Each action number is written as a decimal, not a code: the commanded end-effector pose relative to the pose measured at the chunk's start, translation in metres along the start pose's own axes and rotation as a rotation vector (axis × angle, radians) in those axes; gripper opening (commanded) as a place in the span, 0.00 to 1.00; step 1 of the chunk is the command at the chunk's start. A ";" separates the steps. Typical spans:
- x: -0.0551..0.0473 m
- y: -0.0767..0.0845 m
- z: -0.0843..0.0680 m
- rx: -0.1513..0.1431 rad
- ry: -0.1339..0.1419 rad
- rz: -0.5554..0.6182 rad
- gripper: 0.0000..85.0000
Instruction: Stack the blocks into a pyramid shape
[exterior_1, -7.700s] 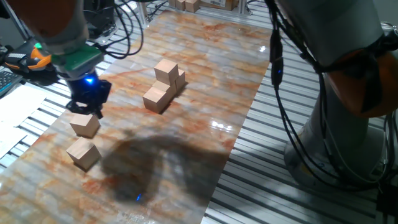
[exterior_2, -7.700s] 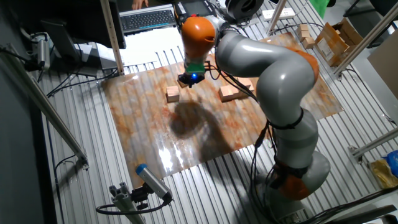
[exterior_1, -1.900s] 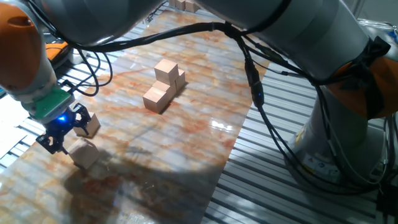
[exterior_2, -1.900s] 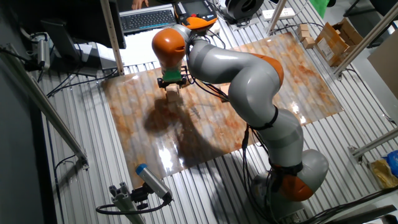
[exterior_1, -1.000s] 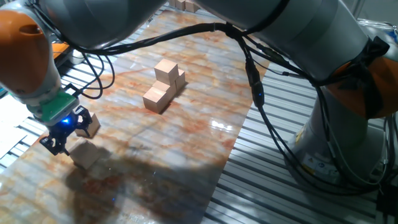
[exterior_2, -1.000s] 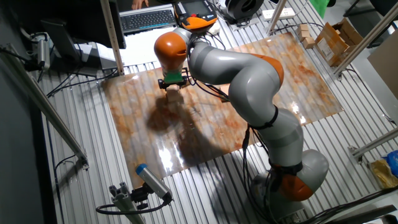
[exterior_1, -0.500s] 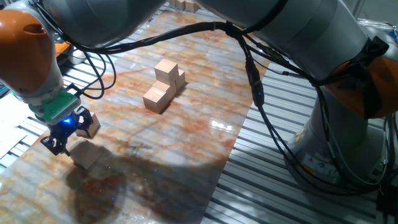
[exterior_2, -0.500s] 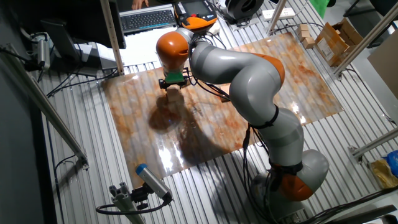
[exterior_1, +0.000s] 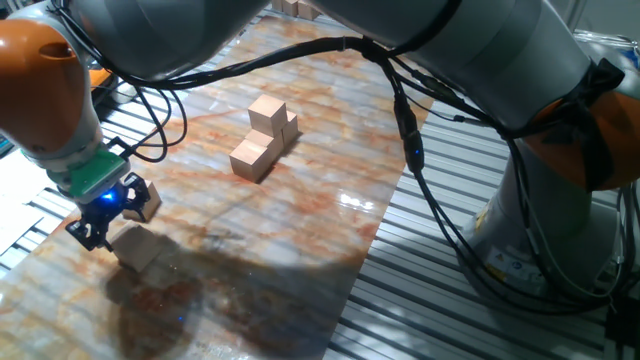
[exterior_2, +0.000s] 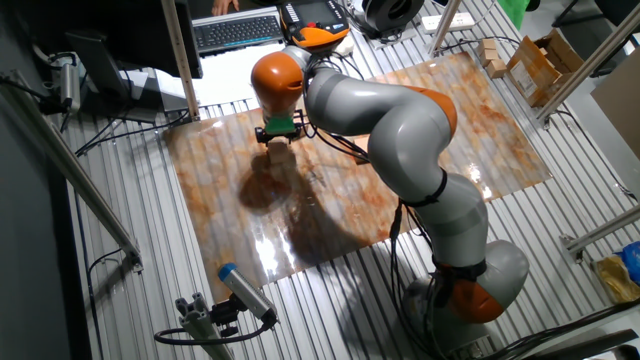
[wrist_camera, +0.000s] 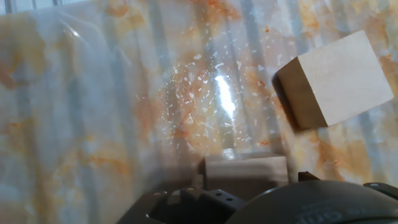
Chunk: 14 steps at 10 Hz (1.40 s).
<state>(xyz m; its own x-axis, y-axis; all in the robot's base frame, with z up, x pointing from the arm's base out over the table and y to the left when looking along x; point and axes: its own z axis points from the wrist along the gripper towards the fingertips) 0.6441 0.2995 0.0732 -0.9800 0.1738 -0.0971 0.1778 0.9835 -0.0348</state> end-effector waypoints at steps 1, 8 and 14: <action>0.000 0.000 0.001 0.002 0.000 0.002 0.80; 0.004 0.003 0.012 0.015 -0.004 0.010 0.80; 0.003 0.002 0.014 0.024 0.011 0.011 0.80</action>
<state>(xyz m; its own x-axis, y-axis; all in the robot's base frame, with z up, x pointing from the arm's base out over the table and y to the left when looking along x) 0.6425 0.3012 0.0585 -0.9790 0.1848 -0.0864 0.1901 0.9801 -0.0577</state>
